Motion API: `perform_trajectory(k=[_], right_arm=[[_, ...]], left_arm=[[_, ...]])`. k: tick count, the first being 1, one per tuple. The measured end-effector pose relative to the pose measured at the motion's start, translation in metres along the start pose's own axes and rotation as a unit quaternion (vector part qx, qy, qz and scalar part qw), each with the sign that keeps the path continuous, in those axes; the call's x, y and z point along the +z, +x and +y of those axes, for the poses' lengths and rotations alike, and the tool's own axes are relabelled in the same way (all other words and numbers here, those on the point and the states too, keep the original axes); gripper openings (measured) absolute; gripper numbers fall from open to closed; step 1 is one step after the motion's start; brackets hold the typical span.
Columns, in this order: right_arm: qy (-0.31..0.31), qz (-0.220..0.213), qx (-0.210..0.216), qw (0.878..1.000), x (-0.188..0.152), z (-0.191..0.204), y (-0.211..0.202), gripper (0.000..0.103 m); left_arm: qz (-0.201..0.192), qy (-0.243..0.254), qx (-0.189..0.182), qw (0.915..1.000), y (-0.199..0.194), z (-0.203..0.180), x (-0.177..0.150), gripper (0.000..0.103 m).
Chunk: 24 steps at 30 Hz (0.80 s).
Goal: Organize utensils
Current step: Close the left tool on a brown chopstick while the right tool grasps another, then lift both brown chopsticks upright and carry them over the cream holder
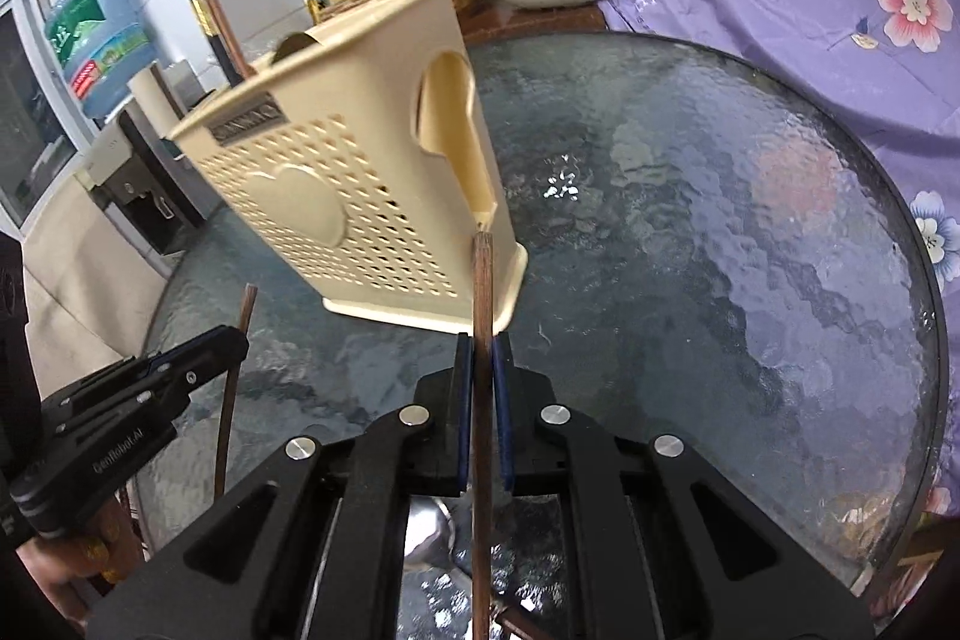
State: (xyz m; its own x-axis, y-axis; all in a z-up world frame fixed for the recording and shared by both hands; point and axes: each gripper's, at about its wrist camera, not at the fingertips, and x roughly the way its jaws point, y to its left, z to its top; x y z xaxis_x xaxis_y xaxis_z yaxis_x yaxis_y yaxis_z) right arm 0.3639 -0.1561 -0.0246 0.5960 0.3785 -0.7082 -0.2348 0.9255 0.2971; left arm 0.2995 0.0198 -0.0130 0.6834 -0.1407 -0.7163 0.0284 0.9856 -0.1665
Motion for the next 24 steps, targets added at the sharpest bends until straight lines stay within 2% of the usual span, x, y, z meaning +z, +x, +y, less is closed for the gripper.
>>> perform_trajectory(k=[12, 24], right_arm=[[-0.015, -0.045, 0.053, 0.997, 0.001, 0.005, -0.051, 0.008], [-0.031, -0.089, 0.116, 0.989, 0.004, 0.018, -0.112, 0.007]], left_arm=[[-0.038, 0.006, -0.016, 0.9991, -0.039, -0.006, 0.006, 0.007], [-0.087, 0.024, -0.037, 0.9952, -0.089, -0.018, 0.010, 0.007]])
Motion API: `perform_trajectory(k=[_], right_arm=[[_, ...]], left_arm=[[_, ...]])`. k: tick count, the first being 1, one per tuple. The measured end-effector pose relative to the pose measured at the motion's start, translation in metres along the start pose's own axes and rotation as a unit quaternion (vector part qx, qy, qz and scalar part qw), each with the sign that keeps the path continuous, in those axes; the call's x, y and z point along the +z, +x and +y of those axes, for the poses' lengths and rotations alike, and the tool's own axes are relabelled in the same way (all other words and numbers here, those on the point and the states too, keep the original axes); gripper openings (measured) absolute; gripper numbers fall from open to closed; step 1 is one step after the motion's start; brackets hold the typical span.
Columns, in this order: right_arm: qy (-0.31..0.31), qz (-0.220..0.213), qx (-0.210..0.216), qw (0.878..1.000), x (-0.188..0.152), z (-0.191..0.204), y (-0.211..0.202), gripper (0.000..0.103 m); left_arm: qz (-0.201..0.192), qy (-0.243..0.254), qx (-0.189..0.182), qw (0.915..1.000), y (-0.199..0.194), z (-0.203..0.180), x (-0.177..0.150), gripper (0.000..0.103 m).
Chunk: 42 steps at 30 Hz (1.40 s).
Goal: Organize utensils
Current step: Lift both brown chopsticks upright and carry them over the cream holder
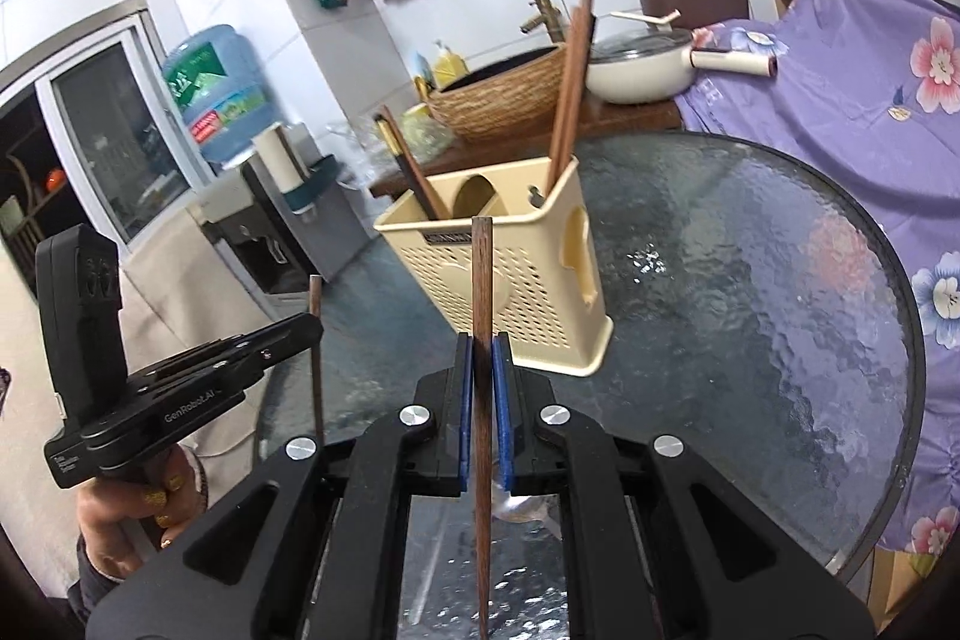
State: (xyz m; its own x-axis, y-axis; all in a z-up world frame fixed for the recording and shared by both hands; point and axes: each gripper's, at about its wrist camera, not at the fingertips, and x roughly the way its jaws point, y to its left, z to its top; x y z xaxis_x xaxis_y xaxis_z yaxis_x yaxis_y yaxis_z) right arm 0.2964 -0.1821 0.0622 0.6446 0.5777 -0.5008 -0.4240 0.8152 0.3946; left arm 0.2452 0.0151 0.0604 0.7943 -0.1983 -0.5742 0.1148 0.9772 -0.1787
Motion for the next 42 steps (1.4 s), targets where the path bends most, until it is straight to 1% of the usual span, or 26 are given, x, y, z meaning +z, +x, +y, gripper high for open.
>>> perform_trajectory(k=[8, 16, 24, 27, 33, 42], right_arm=[[-0.027, -0.018, 0.009, 0.999, 0.009, 0.018, -0.021, 0.007], [-0.045, -0.025, 0.013, 0.999, 0.025, 0.026, -0.032, 0.007], [-0.059, -0.030, 0.015, 0.998, 0.056, 0.038, -0.040, 0.007], [-0.069, -0.035, 0.013, 0.997, 0.071, 0.044, -0.044, 0.007], [-0.086, -0.068, -0.004, 0.994, 0.109, 0.057, -0.056, 0.007], [-0.085, -0.109, -0.022, 0.990, 0.163, 0.068, -0.060, 0.007]], left_arm=[[-0.026, 0.013, -0.005, 0.9996, -0.021, -0.007, 0.010, 0.007], [-0.049, 0.022, -0.006, 0.9985, -0.039, -0.010, 0.026, 0.007], [-0.071, 0.038, -0.010, 0.9967, -0.054, -0.018, 0.050, 0.007], [-0.081, 0.043, -0.010, 0.9957, -0.060, -0.021, 0.063, 0.007], [-0.110, 0.044, -0.001, 0.9929, -0.075, -0.024, 0.101, 0.007], [-0.155, 0.024, 0.012, 0.9876, -0.089, -0.026, 0.159, 0.007]])
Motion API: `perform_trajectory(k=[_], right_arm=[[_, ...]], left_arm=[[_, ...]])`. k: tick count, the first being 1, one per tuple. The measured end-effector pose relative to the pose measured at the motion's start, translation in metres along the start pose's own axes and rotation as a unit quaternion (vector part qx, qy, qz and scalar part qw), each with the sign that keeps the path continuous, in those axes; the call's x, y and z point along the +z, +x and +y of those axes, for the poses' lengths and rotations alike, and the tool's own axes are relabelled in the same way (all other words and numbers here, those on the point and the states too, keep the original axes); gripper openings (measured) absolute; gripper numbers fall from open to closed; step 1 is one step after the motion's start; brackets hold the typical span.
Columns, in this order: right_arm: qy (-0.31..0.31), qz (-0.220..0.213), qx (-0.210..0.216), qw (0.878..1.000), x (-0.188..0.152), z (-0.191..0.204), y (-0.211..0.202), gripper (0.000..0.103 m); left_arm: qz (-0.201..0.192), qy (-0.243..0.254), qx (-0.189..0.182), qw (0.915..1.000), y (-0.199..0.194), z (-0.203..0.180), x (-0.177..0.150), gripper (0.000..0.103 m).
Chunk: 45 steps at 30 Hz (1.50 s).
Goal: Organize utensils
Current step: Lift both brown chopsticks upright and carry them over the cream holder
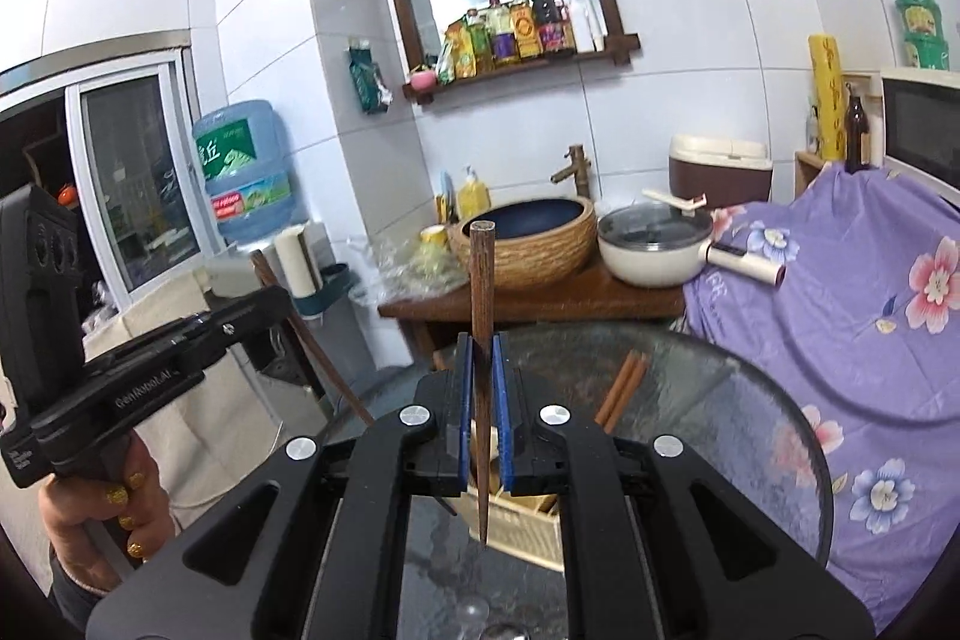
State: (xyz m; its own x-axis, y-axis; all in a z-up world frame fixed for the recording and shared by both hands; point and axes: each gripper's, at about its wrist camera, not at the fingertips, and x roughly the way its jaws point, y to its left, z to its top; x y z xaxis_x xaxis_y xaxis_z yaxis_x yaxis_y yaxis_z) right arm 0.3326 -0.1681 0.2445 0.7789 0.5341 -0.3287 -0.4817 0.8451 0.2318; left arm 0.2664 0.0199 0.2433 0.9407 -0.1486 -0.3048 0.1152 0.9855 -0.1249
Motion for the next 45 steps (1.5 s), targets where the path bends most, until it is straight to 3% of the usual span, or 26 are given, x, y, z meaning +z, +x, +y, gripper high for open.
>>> perform_trajectory(k=[6, 13, 20, 28, 36, 45], right_arm=[[-0.009, -0.022, -0.016, 1.000, 0.017, 0.004, 0.012, 0.007], [-0.027, -0.029, -0.059, 0.997, 0.002, -0.003, 0.044, 0.007], [-0.019, -0.007, -0.071, 0.997, -0.020, -0.018, 0.071, 0.007], [-0.010, -0.003, -0.067, 0.998, -0.023, -0.022, 0.080, 0.007], [-0.007, 0.019, -0.067, 0.998, -0.047, -0.025, 0.091, 0.007], [0.005, 0.043, -0.071, 0.997, -0.067, -0.037, 0.102, 0.007]], left_arm=[[-0.026, -0.013, 0.026, 0.9992, 0.014, 0.004, 0.022, 0.007], [-0.037, -0.018, 0.065, 0.9971, 0.050, 0.008, 0.003, 0.007], [-0.050, -0.055, 0.051, 0.9959, 0.054, 0.025, 0.009, 0.007], [-0.081, -0.021, 0.060, 0.9946, 0.046, 0.007, 0.017, 0.007], [-0.035, -0.017, 0.070, 0.9968, 0.083, 0.011, -0.025, 0.007], [0.034, -0.020, 0.054, 0.9977, 0.115, 0.018, -0.072, 0.007]])
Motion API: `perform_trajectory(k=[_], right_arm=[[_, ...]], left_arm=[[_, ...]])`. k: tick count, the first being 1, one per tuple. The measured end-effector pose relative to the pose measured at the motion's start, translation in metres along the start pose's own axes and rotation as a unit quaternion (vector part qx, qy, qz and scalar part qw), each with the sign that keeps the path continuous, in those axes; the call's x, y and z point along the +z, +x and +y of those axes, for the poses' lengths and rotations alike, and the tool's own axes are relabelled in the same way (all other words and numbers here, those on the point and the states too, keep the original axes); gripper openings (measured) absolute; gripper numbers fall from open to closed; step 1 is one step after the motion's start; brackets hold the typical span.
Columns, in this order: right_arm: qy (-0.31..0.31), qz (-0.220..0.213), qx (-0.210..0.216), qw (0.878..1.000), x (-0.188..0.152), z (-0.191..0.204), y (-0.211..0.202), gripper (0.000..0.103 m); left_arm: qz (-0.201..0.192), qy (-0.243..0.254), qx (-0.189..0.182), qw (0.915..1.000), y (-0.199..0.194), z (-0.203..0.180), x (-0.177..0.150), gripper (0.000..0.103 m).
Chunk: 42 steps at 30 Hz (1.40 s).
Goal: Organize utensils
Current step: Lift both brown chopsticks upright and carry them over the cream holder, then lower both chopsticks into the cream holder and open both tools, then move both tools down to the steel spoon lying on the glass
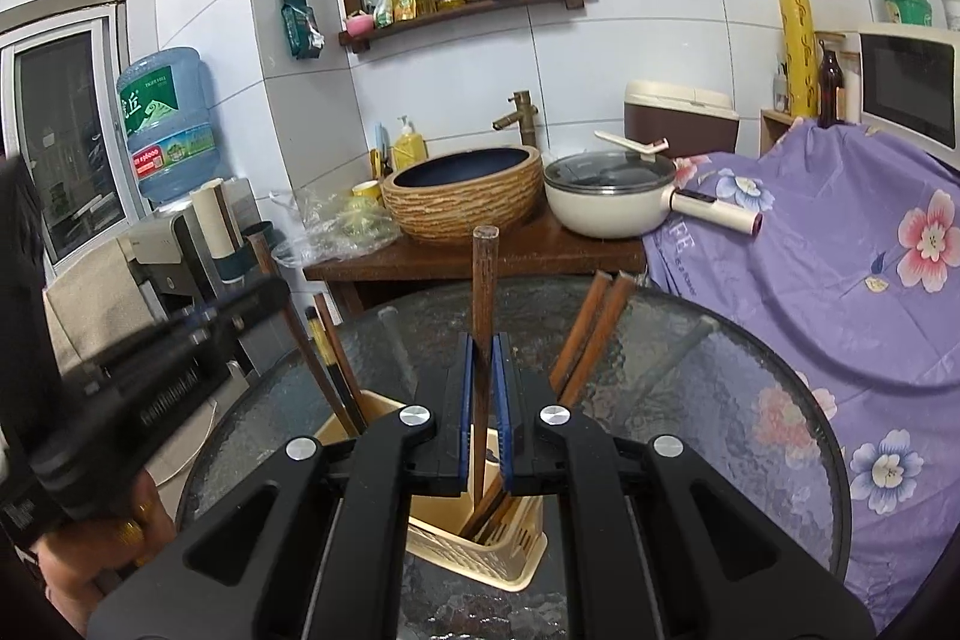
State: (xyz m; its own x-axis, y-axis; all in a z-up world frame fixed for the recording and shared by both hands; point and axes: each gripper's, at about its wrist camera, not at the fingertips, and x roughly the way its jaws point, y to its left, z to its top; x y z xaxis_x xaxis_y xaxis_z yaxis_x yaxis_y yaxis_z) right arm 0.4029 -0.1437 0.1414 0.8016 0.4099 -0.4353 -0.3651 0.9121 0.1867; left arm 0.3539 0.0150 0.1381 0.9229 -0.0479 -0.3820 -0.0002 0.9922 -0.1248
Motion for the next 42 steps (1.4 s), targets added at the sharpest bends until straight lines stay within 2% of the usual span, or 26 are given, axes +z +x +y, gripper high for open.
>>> perform_trajectory(k=[5, 11, 12, 13, 14, 16, 17, 18, 20, 24, 28, 31, 34, 38, 42], right_arm=[[0.002, 0.012, -0.006, 1.000, -0.008, -0.005, 0.007, 0.007], [-0.002, 0.014, -0.010, 1.000, -0.015, -0.008, 0.010, 0.008], [-0.002, 0.017, -0.009, 1.000, -0.016, -0.009, 0.012, 0.008], [-0.003, 0.022, -0.007, 1.000, -0.017, -0.009, 0.013, 0.008], [-0.003, 0.023, -0.008, 1.000, -0.020, -0.010, 0.013, 0.014], [0.000, 0.014, -0.011, 1.000, -0.023, -0.012, 0.008, 0.044], [0.000, 0.006, -0.013, 1.000, -0.026, -0.013, 0.004, 0.062], [-0.001, -0.004, -0.017, 1.000, -0.028, -0.013, -0.001, 0.063], [-0.016, -0.013, -0.019, 1.000, -0.034, -0.012, -0.012, 0.062], [-0.036, -0.003, 0.004, 0.999, -0.054, -0.007, -0.028, 0.064], [-0.085, 0.061, 0.053, 0.993, -0.094, 0.004, -0.029, 0.066], [-0.118, 0.109, 0.076, 0.984, -0.129, 0.011, -0.025, 0.066], [-0.124, 0.158, 0.110, 0.974, -0.162, 0.011, -0.018, 0.066], [-0.166, 0.205, 0.118, 0.957, -0.197, 0.021, -0.010, 0.066], [-0.194, 0.234, 0.112, 0.946, -0.217, 0.028, -0.001, 0.066]], left_arm=[[0.029, 0.000, -0.004, 0.9996, 0.013, 0.003, -0.020, 0.007], [0.039, 0.003, -0.006, 0.9992, 0.017, 0.004, -0.029, 0.008], [0.044, 0.006, -0.007, 0.9990, 0.018, 0.003, -0.030, 0.011], [0.045, 0.006, -0.007, 0.9989, 0.018, 0.003, -0.032, 0.024], [0.043, 0.004, -0.006, 0.9991, 0.016, 0.004, -0.033, 0.043], [0.034, 0.002, -0.004, 0.9994, 0.009, 0.005, -0.035, 0.056], [0.032, 0.001, -0.007, 0.9995, 0.006, 0.007, -0.036, 0.057], [0.032, 0.003, -0.008, 0.9994, 0.003, 0.007, -0.037, 0.058], [0.035, 0.006, -0.007, 0.9994, -0.003, 0.009, -0.043, 0.068], [0.042, 0.007, -0.007, 0.9991, -0.015, 0.018, -0.059, 0.078], [0.066, 0.000, -0.007, 0.9978, -0.023, 0.030, -0.084, 0.087], [0.099, 0.001, -0.005, 0.9951, -0.023, 0.037, -0.106, 0.087], [0.124, 0.010, 0.003, 0.9922, -0.025, 0.043, -0.127, 0.089], [0.153, 0.007, 0.007, 0.9881, -0.028, 0.051, -0.153, 0.090], [0.175, 0.003, 0.004, 0.9845, -0.029, 0.054, -0.169, 0.090]])
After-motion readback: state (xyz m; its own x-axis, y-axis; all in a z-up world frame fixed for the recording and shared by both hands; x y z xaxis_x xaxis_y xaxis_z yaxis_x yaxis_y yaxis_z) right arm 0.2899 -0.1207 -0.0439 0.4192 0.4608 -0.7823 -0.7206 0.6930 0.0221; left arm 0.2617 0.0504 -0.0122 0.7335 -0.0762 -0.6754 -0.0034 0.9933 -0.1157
